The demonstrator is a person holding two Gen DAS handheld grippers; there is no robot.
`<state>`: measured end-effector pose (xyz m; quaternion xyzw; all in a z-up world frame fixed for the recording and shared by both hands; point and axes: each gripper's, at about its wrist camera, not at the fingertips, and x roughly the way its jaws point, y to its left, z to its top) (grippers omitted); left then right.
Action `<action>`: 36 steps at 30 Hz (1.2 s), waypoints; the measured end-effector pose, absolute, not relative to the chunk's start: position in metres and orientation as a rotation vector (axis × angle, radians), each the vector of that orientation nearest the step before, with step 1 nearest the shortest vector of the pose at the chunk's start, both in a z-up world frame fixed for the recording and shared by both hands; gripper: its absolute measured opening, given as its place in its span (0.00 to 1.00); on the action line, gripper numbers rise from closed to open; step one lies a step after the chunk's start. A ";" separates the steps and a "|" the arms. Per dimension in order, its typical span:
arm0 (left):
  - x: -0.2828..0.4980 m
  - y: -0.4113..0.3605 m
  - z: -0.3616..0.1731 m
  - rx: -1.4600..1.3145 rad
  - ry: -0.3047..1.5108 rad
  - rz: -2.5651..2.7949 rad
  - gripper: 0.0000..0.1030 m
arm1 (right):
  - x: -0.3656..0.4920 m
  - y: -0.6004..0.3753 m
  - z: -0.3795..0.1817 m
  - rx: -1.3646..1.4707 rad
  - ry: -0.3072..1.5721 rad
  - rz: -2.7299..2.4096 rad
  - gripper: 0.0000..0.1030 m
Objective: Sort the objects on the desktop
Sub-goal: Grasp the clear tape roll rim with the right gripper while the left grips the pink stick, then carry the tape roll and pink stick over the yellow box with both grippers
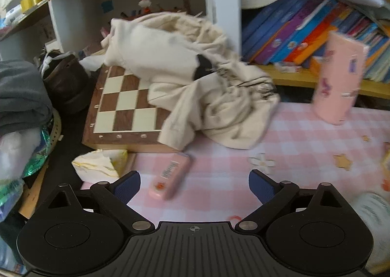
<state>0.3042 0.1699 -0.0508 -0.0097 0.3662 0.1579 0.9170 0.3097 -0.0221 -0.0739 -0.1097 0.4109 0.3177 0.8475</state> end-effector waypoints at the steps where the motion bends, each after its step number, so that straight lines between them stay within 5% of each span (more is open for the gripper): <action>1: 0.308 0.173 -0.054 -0.014 0.756 0.340 0.91 | 0.310 -0.023 -0.075 -0.229 0.871 0.668 0.80; 4: 0.320 0.181 -0.064 0.001 0.771 0.372 0.73 | 0.311 -0.024 -0.076 -0.221 0.880 0.660 0.80; 18: 0.338 0.209 -0.087 -0.063 0.850 0.307 0.22 | 0.312 -0.028 -0.081 -0.217 0.906 0.645 0.80; 36: 0.243 0.173 -0.048 -0.247 0.823 0.162 0.22 | 0.274 -0.036 -0.058 -0.263 0.867 0.668 0.80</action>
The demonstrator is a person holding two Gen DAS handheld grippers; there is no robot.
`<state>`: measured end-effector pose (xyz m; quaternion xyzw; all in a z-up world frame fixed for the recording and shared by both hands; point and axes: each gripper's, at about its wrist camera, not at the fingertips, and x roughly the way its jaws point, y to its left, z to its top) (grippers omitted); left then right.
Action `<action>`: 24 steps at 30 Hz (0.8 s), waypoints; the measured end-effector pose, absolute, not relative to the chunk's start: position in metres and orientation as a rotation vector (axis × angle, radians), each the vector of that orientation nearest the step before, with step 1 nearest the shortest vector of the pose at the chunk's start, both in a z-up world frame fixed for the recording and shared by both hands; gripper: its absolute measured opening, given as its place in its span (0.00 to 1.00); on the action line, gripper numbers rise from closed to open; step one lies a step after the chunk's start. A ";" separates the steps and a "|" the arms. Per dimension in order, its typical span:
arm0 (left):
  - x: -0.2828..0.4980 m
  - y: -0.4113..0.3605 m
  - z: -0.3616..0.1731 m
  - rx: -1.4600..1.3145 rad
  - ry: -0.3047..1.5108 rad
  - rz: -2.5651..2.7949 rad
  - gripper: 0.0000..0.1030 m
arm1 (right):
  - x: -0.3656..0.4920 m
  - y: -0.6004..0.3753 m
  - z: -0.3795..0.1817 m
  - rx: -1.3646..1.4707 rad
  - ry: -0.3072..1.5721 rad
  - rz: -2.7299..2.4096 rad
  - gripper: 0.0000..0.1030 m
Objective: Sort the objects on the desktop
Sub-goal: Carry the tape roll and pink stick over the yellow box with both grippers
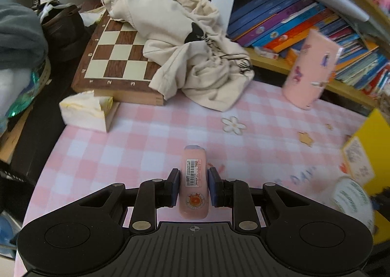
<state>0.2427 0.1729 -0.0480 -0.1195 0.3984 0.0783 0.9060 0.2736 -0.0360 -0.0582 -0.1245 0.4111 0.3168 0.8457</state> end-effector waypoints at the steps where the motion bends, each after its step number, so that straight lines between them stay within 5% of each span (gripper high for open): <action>1: 0.240 0.171 -0.046 -0.251 0.820 0.156 0.22 | 0.270 -0.037 -0.056 -0.264 0.864 0.670 0.80; 24: 0.129 0.129 0.001 -0.320 0.738 -0.023 0.22 | 0.180 -0.090 -0.035 -0.239 0.899 0.633 0.80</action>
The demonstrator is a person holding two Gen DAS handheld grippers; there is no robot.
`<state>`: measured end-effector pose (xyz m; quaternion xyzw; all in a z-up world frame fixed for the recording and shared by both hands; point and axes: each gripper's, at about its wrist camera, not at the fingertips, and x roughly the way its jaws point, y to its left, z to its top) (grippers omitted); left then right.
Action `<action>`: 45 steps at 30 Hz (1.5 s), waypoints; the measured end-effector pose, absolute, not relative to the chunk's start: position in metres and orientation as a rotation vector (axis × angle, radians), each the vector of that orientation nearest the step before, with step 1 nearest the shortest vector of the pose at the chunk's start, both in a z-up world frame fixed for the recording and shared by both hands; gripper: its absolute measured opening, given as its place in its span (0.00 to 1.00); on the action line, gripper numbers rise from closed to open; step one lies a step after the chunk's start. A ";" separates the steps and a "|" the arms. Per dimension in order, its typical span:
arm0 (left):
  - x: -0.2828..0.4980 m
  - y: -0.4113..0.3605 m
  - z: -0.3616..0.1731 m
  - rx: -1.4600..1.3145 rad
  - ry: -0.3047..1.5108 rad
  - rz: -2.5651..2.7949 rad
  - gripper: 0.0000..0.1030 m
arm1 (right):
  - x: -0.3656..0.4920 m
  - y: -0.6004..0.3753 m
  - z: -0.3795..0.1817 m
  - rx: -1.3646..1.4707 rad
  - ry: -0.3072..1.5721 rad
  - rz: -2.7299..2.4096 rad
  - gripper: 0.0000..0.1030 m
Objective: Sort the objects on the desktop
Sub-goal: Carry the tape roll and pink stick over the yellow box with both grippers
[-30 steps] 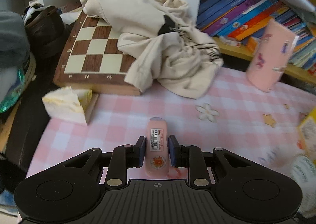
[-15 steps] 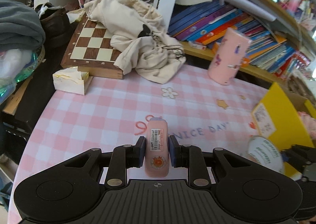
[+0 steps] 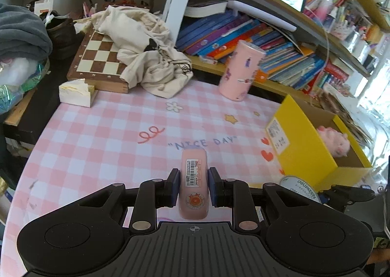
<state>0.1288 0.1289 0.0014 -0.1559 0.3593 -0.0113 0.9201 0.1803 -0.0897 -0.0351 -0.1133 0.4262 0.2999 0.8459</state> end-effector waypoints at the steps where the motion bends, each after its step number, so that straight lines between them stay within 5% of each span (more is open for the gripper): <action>1: 0.126 0.128 0.001 -0.322 0.738 -0.030 0.22 | 0.177 -0.093 -0.035 -0.229 0.905 0.622 0.80; 24: 0.074 0.086 0.001 -0.324 0.740 -0.219 0.22 | 0.106 -0.145 -0.022 -0.160 0.915 0.449 0.80; 45: 0.103 -0.009 -0.004 -0.240 0.784 -0.445 0.22 | 0.091 -0.246 -0.025 -0.041 0.950 0.198 0.80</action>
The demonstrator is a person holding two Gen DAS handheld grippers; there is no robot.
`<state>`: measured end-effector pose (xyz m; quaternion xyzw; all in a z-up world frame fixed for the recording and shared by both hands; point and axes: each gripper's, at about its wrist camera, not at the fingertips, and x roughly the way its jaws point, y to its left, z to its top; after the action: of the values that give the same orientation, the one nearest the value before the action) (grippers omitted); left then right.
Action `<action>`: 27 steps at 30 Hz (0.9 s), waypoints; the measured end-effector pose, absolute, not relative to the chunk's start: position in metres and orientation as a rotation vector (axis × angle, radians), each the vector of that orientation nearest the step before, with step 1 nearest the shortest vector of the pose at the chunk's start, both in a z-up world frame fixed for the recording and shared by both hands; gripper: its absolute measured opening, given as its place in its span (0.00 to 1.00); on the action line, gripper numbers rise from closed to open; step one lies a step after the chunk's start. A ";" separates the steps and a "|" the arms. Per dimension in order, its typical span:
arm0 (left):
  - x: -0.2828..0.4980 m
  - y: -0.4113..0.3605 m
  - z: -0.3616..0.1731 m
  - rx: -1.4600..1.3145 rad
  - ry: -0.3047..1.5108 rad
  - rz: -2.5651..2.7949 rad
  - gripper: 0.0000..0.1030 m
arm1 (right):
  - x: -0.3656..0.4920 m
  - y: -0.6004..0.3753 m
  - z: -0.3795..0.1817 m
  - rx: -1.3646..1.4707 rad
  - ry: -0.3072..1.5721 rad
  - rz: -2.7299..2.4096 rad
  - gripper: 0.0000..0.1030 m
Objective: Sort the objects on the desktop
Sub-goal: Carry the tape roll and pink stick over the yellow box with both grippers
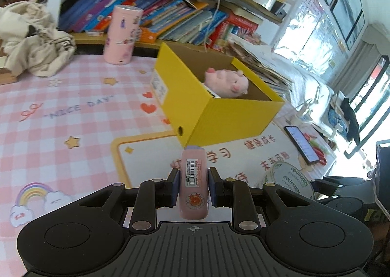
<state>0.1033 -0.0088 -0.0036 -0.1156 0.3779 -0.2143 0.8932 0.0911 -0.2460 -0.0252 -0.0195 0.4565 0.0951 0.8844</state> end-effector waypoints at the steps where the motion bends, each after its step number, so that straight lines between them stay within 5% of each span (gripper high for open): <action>1: 0.106 -0.014 -0.004 -0.239 0.787 -0.446 0.22 | 0.093 -0.251 -0.026 -0.039 0.954 0.194 0.80; 27: 0.150 -0.119 0.012 -0.169 0.744 -0.391 0.23 | 0.161 -0.335 -0.010 -0.084 0.894 0.316 0.80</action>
<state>0.1501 -0.1188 0.0125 -0.0820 0.3606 -0.1896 0.9095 0.1612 -0.3353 -0.0095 -0.0404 0.4303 0.1522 0.8888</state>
